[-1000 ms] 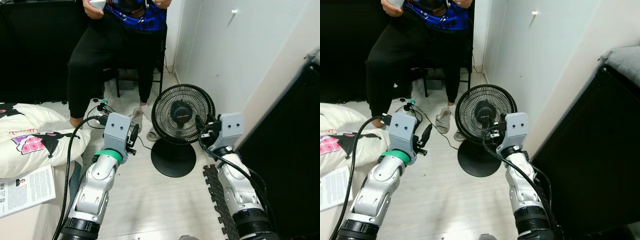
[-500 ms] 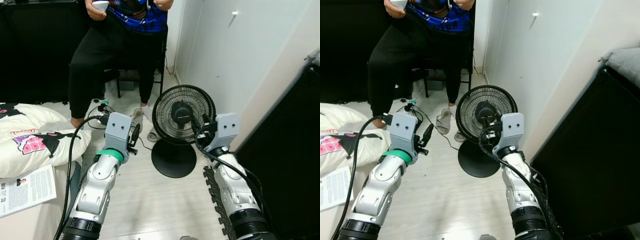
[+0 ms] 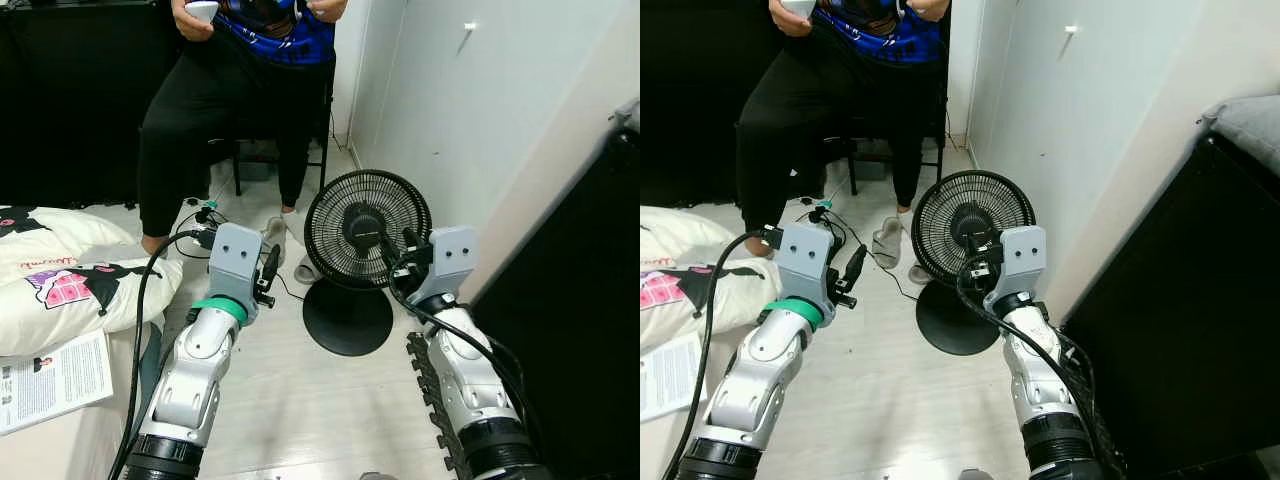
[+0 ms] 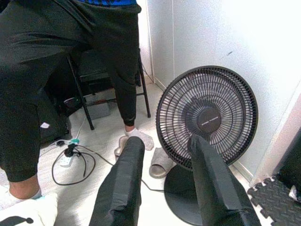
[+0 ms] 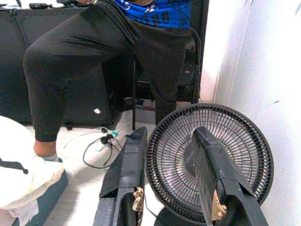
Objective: Clean up the room
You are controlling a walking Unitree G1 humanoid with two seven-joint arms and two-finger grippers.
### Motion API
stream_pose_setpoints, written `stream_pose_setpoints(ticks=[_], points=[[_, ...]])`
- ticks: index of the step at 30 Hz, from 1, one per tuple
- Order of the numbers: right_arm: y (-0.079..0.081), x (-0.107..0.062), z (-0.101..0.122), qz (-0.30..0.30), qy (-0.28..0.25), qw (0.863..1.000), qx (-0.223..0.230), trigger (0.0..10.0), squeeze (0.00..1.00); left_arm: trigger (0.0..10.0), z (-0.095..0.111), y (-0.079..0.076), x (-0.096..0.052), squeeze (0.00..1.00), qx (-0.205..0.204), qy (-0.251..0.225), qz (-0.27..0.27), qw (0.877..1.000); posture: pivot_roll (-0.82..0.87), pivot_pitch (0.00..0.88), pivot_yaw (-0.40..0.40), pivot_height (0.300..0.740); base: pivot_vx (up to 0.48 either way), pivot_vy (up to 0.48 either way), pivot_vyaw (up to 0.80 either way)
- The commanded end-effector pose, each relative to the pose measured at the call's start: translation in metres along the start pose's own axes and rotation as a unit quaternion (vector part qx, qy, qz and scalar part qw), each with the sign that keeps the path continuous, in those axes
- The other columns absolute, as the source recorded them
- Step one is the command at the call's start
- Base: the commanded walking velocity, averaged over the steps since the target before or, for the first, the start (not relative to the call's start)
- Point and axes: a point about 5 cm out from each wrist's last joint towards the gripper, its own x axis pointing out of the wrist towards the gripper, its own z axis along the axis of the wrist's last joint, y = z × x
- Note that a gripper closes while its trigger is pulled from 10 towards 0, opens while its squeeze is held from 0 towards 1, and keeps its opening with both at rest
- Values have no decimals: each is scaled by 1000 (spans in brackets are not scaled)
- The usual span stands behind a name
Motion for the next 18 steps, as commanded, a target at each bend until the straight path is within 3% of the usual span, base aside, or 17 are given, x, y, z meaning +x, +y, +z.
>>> stream_pose_setpoints(ticks=[1, 8, 18], points=[[-1, -3, -2, -5, 4, 1000, 1, 10000, 0, 10000, -2, -1, 0, 0, -2, 4, -6, 1000, -92, 0, 32, 740, 0, 0, 0], [7, -3, -3, -2, -3, 1000, -6, 10000, 0, 10000, -3, -11, 5, 0, 2, 9, -52, 999, -121, 0, 78, 740, 0, 0, 0], [2, -6, -4, -10, -2, 1000, -5, 10000, 0, 10000, 2, -8, 10, 0, 0, 2, -43, 999, -119, 0, 72, 740, 0, 0, 0]])
